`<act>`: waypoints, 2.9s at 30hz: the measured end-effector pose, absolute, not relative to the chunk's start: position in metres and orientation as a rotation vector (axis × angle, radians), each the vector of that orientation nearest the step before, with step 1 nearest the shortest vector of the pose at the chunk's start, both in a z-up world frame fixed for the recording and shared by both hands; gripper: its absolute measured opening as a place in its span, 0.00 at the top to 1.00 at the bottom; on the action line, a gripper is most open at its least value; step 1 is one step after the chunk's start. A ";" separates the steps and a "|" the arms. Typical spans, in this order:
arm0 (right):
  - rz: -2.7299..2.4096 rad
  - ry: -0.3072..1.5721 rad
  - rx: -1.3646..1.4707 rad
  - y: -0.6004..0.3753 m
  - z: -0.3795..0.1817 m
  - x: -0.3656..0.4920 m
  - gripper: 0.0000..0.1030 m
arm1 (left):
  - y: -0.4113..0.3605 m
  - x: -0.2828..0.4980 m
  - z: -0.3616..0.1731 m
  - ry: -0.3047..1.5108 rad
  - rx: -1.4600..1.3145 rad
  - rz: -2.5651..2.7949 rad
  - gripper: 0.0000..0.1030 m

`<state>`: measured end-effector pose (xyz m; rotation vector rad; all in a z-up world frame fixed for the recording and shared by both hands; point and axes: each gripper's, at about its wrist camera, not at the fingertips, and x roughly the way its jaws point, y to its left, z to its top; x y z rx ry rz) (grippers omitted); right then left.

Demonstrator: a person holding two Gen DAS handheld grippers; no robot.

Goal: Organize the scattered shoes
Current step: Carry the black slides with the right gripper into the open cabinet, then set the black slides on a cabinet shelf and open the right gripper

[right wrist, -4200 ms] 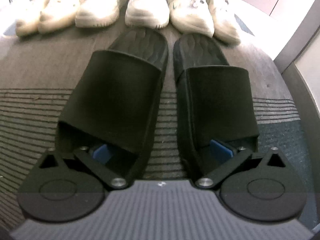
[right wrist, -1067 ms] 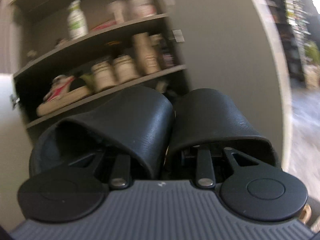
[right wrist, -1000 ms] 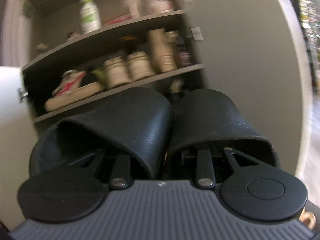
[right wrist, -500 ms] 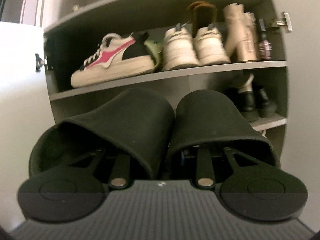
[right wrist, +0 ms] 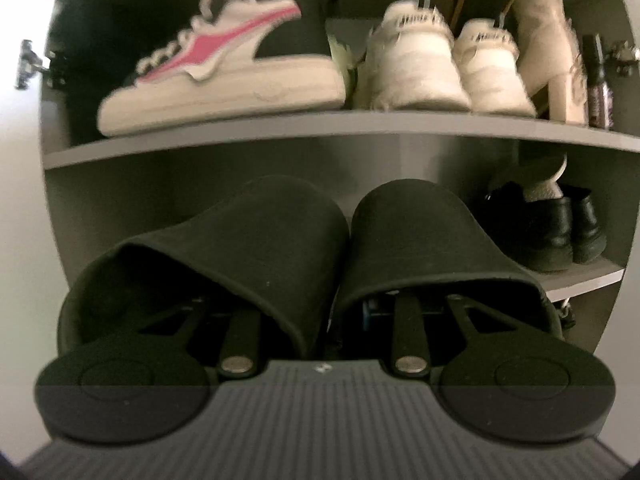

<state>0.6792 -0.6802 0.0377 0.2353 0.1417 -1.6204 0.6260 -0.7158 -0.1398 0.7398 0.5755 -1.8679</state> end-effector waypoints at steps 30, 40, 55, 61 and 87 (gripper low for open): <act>-1.479 0.249 0.385 -0.778 0.032 0.590 0.69 | -0.730 0.724 -0.117 0.700 0.548 -1.612 0.00; -1.488 0.131 0.334 -0.809 0.003 0.592 0.66 | -0.718 0.755 -0.093 0.706 0.491 -1.620 0.00; -1.535 0.191 0.181 -0.817 -0.011 0.622 0.13 | -0.711 0.763 -0.085 0.713 0.465 -1.581 0.00; -1.543 0.182 0.197 -0.803 -0.011 0.623 0.13 | -0.709 0.761 -0.085 0.728 0.453 -1.582 0.00; -1.240 0.010 0.276 -0.704 -0.021 0.616 0.65 | -0.693 0.801 -0.058 0.594 0.248 -1.419 0.00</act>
